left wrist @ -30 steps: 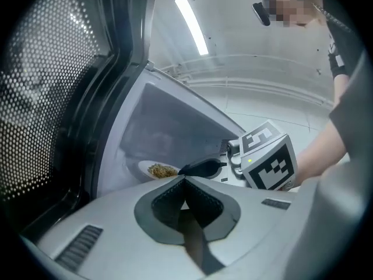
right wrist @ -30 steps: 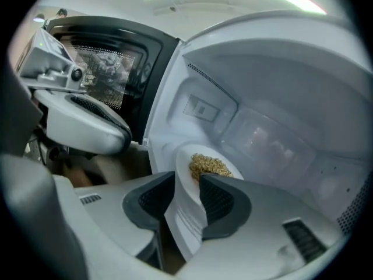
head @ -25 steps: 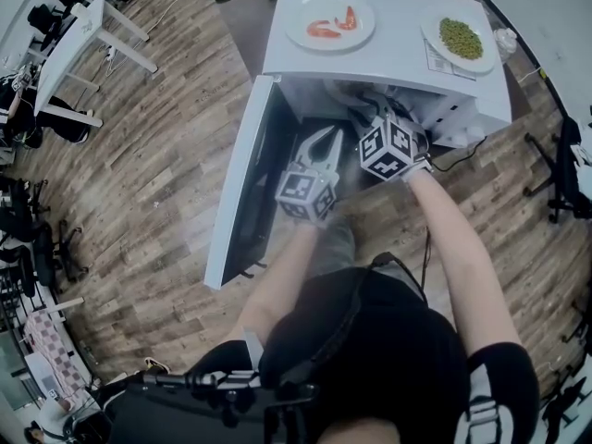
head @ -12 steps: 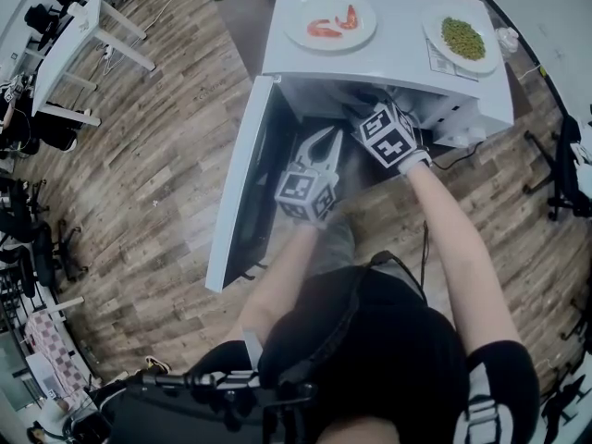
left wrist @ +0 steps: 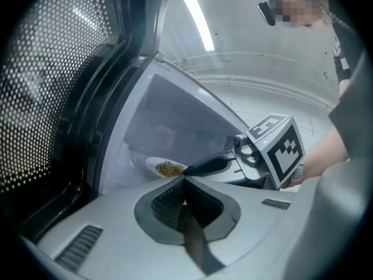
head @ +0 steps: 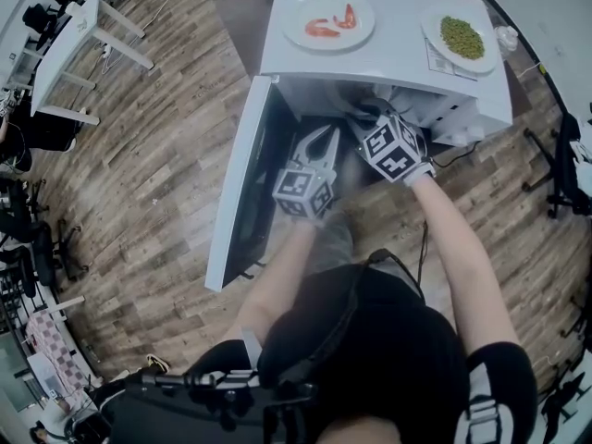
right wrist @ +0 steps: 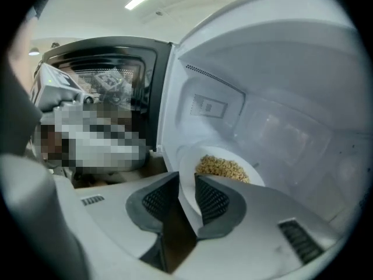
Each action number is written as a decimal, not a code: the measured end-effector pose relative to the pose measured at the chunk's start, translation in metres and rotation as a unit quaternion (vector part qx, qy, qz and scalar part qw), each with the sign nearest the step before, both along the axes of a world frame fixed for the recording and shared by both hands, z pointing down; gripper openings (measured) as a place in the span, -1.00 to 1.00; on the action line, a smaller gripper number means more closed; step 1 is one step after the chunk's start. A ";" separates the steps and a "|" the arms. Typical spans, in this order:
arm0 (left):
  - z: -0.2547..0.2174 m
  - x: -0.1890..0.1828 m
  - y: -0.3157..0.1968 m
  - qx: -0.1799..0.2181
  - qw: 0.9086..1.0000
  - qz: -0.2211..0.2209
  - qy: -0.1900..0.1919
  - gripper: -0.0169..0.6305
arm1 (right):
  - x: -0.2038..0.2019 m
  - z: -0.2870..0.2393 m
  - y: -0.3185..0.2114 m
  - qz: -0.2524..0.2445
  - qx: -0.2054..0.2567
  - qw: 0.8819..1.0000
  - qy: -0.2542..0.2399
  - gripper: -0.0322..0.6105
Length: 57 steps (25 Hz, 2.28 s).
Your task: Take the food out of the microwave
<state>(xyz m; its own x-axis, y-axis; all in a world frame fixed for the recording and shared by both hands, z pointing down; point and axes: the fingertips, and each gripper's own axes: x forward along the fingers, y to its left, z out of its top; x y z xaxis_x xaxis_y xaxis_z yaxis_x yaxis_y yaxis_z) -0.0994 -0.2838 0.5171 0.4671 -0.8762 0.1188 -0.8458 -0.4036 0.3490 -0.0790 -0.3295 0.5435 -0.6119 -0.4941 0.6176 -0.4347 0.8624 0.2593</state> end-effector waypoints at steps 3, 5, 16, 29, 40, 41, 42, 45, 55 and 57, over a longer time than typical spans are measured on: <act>0.003 0.004 -0.001 -0.013 1.000 0.007 0.012 -0.94 | 0.004 0.000 0.007 -0.002 0.003 1.000 -0.001 -0.61; 0.004 0.008 0.000 -0.020 1.000 0.013 0.020 -0.94 | 0.008 0.000 0.011 0.000 0.006 1.000 -0.003 -0.61; 0.016 0.022 -0.003 -0.063 0.996 0.023 0.066 -0.80 | 0.026 -0.002 0.013 -0.018 0.084 0.996 0.038 -0.40; 0.023 0.034 -0.008 -0.148 0.968 0.036 0.198 -0.47 | 0.039 0.002 0.016 -0.031 0.183 0.976 0.115 -0.65; 0.028 0.042 -0.012 -0.200 0.915 0.035 0.348 -0.54 | 0.042 -0.001 0.034 -0.049 0.206 0.971 0.111 -0.67; 0.028 0.043 -0.012 -0.202 0.914 0.035 0.350 -0.55 | 0.042 -0.001 0.036 -0.051 0.207 0.971 0.111 -0.67; 0.028 0.044 -0.012 -0.204 0.912 0.035 0.354 -0.55 | 0.043 -0.001 0.037 -0.052 0.208 0.970 0.111 -0.67; 0.029 0.043 -0.016 -0.206 0.906 0.028 0.368 -0.61 | 0.043 -0.001 0.039 -0.058 0.213 0.969 0.112 -0.67; 0.030 0.041 -0.019 -0.207 0.895 0.018 0.394 -0.81 | 0.050 0.001 0.051 -0.060 0.198 0.972 0.108 -0.55; 0.029 0.040 -0.019 -0.207 0.892 0.014 0.402 -0.81 | 0.053 0.000 0.056 -0.060 0.194 0.974 0.103 -0.52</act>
